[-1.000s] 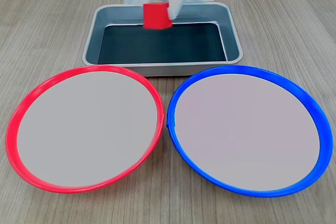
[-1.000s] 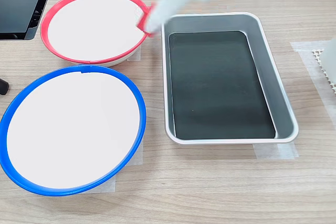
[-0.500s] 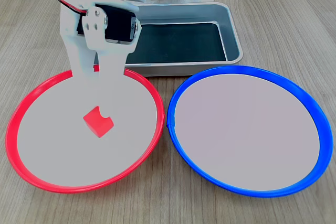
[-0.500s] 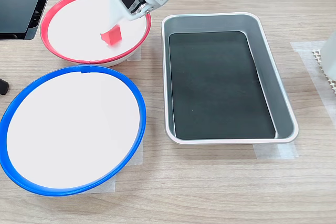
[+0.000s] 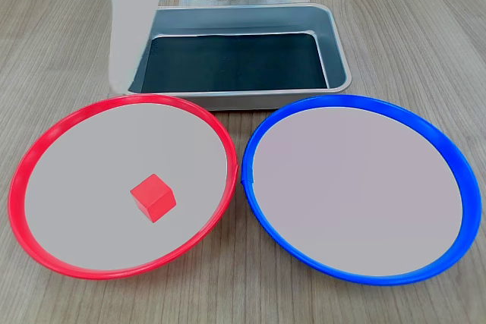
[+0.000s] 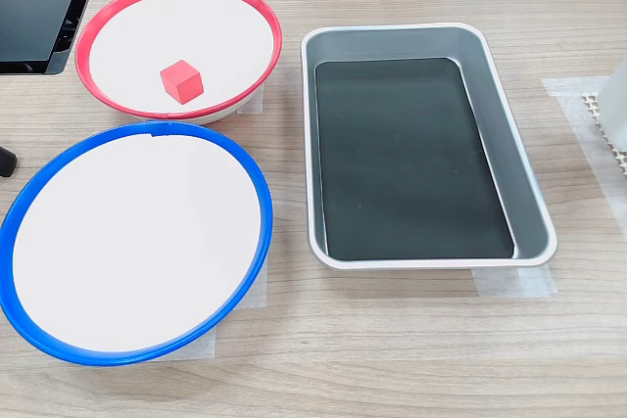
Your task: Move a red block from tray to red dish
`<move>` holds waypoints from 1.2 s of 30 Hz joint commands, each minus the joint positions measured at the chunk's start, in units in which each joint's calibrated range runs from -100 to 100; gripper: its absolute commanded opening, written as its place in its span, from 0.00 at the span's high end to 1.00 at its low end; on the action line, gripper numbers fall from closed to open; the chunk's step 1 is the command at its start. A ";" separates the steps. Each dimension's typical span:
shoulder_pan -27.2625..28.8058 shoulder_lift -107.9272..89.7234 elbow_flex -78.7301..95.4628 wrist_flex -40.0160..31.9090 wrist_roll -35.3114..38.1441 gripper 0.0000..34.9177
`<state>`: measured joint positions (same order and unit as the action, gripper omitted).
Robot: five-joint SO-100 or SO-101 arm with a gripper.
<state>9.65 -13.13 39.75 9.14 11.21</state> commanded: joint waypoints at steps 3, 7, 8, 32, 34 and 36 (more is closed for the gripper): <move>-4.23 -30.75 26.84 -0.34 -16.36 1.00; -7.15 -50.88 42.05 11.54 -16.90 1.00; -7.25 -55.23 45.23 13.94 -16.65 1.00; -5.27 -85.93 60.25 38.29 -14.99 0.99; -5.27 -85.93 60.25 38.29 -14.99 0.99; -5.27 -85.93 60.25 38.29 -14.99 0.99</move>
